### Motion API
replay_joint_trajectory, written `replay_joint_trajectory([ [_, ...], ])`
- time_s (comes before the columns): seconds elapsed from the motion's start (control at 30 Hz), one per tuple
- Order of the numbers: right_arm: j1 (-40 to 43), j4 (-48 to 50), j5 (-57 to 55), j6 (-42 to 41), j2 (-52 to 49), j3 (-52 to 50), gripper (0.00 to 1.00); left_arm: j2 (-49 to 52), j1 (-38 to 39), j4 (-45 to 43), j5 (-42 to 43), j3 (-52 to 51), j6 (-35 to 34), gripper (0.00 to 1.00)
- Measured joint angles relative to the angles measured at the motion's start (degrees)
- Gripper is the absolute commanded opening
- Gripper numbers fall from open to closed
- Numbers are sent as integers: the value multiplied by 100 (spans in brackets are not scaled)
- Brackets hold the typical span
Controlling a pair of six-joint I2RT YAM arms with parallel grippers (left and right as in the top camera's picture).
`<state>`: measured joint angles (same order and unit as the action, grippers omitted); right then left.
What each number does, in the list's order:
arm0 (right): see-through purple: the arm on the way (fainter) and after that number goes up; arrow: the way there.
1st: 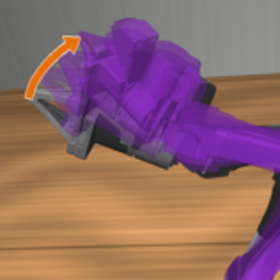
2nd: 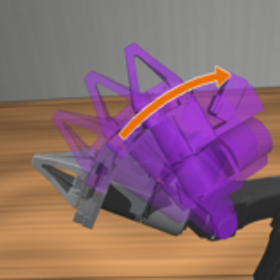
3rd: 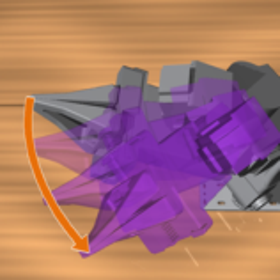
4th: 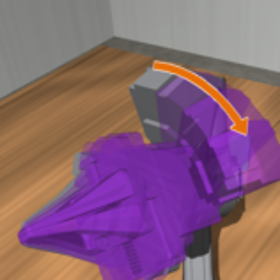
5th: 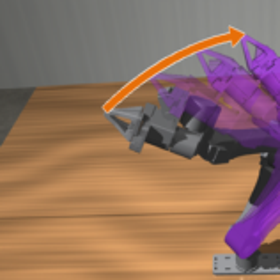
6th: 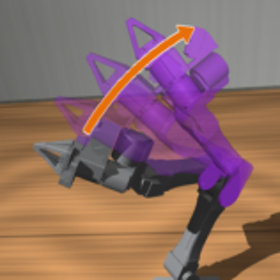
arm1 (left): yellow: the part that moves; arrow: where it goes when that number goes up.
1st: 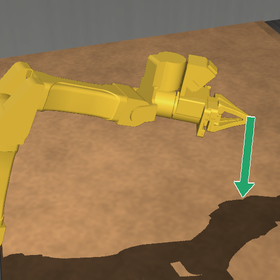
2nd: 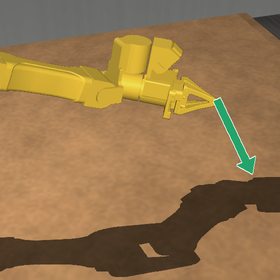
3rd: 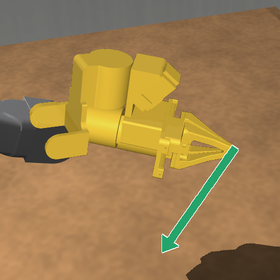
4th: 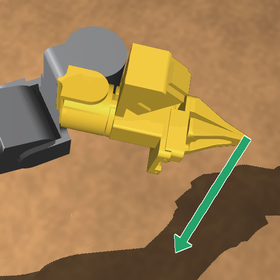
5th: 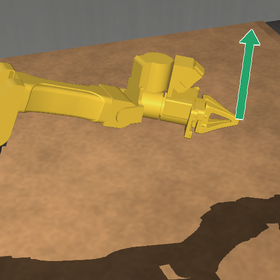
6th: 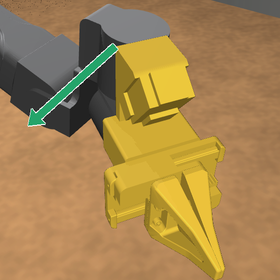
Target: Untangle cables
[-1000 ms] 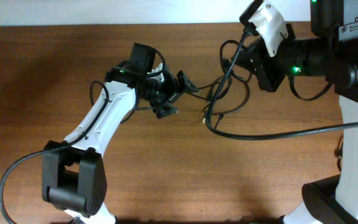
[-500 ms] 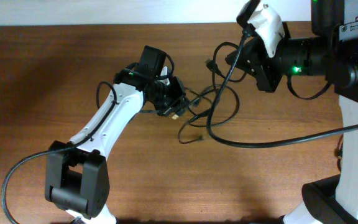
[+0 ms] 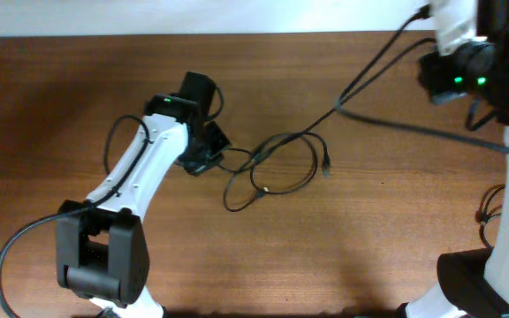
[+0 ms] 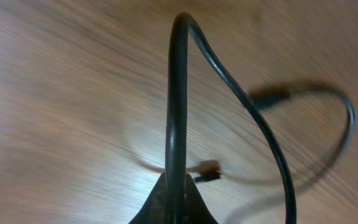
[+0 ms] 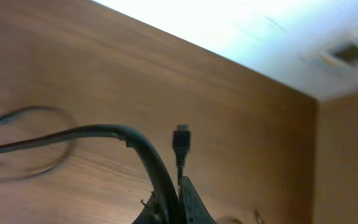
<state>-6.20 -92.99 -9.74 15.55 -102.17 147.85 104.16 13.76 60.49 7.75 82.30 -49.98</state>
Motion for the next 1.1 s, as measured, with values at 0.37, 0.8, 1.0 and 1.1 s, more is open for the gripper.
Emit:
replay_joint_trajectory([
  [0.37, 3029, 393, 844, -393, 0, 2, 4, 0, -1379, 361, -717, 0, 2, 0],
  [0.8, 4623, 570, 2037, -811, 0, 2, 4, 0, -3047, 796, -1985, 0, -48, 0],
  [1.0, 4623, 586, 2085, -809, 0, 0, 4, 0, -4017, 855, -2116, 0, -48, 0],
  [1.1, 4625, 586, 2081, -815, -44, 0, 4, 0, -4592, 857, -2166, 0, -48, 0],
])
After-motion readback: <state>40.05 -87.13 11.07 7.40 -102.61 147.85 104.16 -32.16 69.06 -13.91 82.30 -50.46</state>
